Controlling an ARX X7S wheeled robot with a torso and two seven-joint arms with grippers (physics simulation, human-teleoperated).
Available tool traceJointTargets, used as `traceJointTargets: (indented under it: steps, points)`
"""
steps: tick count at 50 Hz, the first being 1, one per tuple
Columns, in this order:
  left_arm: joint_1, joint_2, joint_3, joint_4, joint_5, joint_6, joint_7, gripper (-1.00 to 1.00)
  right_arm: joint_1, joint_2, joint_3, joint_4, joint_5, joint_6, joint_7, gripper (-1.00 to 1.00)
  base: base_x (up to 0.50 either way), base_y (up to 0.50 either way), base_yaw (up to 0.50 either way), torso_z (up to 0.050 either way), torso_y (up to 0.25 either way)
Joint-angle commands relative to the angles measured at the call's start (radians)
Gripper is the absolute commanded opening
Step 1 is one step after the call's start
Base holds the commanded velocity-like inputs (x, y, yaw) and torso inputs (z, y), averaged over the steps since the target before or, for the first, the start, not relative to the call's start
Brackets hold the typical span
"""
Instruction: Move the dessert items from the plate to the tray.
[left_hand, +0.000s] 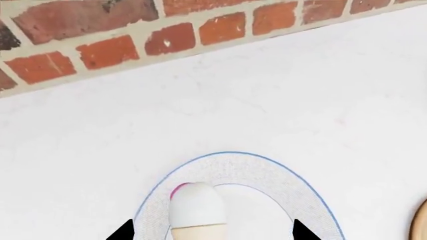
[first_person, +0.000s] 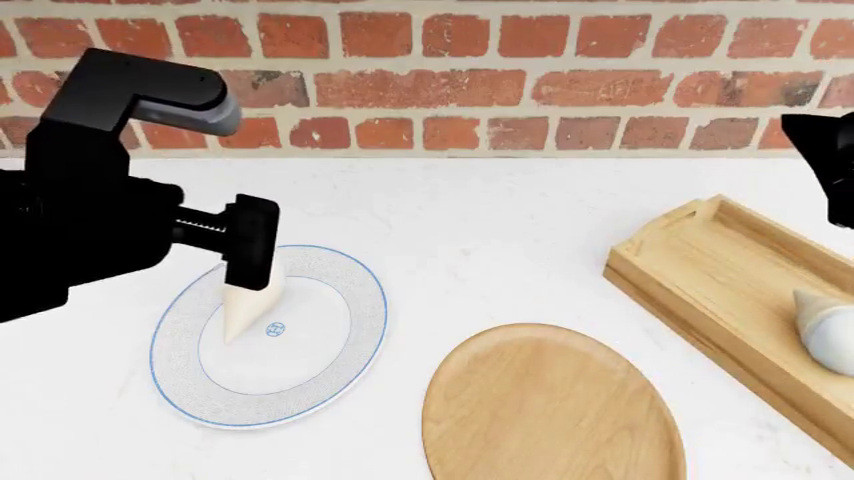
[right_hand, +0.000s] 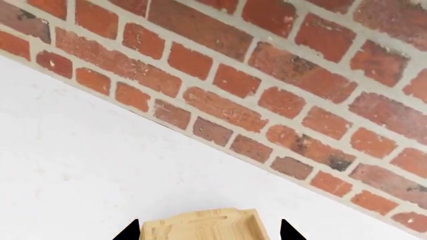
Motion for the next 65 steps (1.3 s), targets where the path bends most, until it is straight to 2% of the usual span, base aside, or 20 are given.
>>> traceJointTargets:
  steps: [1, 16, 28, 41, 53, 65]
  points:
    - [0.023, 0.011, 0.019, -0.040, 0.043, -0.021, 0.042, 1.00, 0.002, 0.007, 0.010, -0.014, 0.002, 0.000, -0.014, 1.00, 0.00, 0.00, 0.00, 0.000, 0.000]
    - [0.114, 0.033, -0.003, -0.108, 0.256, -0.005, 0.205, 1.00, 0.018, -0.012, 0.019, -0.023, 0.013, 0.019, 0.000, 1.00, 0.00, 0.00, 0.00, 0.000, 0.000]
    - [0.159, 0.035, 0.000, -0.114, 0.325, 0.019, 0.260, 1.00, -0.001, -0.028, 0.016, -0.029, 0.008, 0.005, -0.001, 1.00, 0.00, 0.00, 0.00, 0.000, 0.000]
    - [0.207, 0.011, -0.001, -0.087, 0.332, 0.037, 0.280, 1.00, -0.001, -0.022, 0.018, -0.034, -0.011, 0.014, -0.017, 1.00, 0.00, 0.00, 0.00, 0.000, 0.000]
    - [0.241, 0.033, 0.016, -0.108, 0.424, 0.053, 0.361, 1.00, -0.005, -0.001, 0.025, -0.055, -0.028, 0.011, -0.045, 1.00, 0.00, 0.00, 0.00, 0.000, 0.000]
    - [0.279, 0.045, 0.022, -0.106, 0.461, 0.086, 0.386, 1.00, -0.032, 0.018, 0.023, -0.072, -0.051, -0.014, -0.071, 1.00, 0.00, 0.00, 0.00, 0.000, 0.000]
